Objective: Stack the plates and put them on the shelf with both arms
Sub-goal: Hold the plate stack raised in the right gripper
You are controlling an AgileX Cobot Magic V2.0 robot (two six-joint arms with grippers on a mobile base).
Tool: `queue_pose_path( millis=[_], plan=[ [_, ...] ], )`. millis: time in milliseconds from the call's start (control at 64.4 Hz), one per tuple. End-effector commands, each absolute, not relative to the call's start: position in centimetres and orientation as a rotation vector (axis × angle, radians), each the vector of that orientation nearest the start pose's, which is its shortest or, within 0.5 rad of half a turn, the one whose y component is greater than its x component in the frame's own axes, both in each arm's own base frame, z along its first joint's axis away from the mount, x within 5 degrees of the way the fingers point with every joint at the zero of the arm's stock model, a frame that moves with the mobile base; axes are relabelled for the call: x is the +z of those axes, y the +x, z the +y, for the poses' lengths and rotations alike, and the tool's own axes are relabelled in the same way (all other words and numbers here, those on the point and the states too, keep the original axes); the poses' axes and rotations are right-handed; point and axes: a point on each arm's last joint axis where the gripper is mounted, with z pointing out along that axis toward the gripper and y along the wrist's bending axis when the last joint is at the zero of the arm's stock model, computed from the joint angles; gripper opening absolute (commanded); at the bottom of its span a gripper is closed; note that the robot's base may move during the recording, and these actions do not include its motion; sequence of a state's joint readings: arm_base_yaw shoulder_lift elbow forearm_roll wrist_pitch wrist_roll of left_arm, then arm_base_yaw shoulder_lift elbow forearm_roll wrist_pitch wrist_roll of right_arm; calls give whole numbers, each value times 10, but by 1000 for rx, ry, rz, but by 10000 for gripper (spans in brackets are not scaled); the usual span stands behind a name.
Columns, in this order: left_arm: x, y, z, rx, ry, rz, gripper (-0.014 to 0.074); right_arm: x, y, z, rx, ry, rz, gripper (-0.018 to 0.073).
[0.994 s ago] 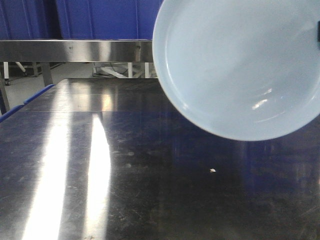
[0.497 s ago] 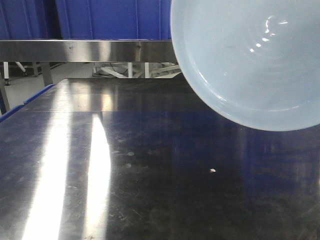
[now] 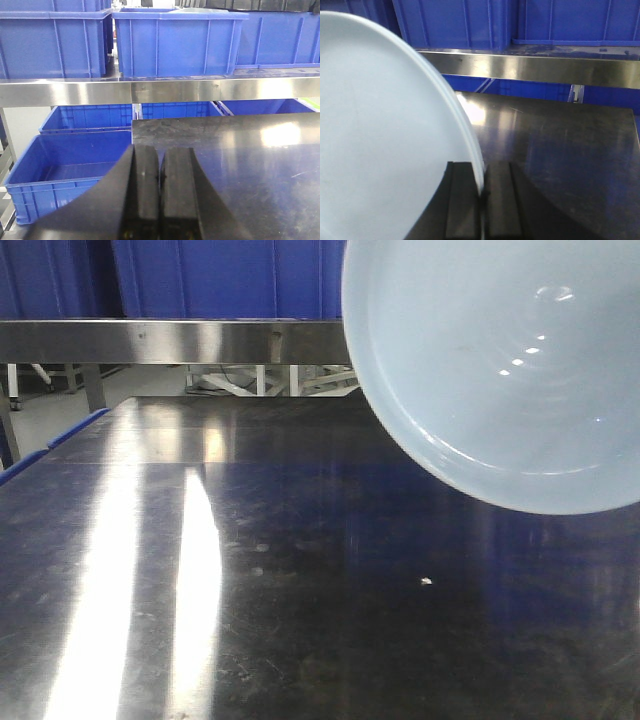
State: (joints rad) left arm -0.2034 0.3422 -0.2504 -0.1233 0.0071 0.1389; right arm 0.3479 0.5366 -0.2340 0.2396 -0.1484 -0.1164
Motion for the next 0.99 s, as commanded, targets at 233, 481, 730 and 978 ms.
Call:
queue_pose_path(
  millis=[233,481,730,978],
  plan=[
    [290,87,-17,-146,152,1474,80,283,113,35,323,-133,1505,48],
    [290,87,-17,-146,152,1474,80,283,113,35,323,-134,1509,48],
    [290,87,-17,-146,152,1474,80,283,113,35,323,-134,1509,48],
    [290,87,-17,-146,152,1474,80,283,113,35,323,-134,1509,48]
  ],
)
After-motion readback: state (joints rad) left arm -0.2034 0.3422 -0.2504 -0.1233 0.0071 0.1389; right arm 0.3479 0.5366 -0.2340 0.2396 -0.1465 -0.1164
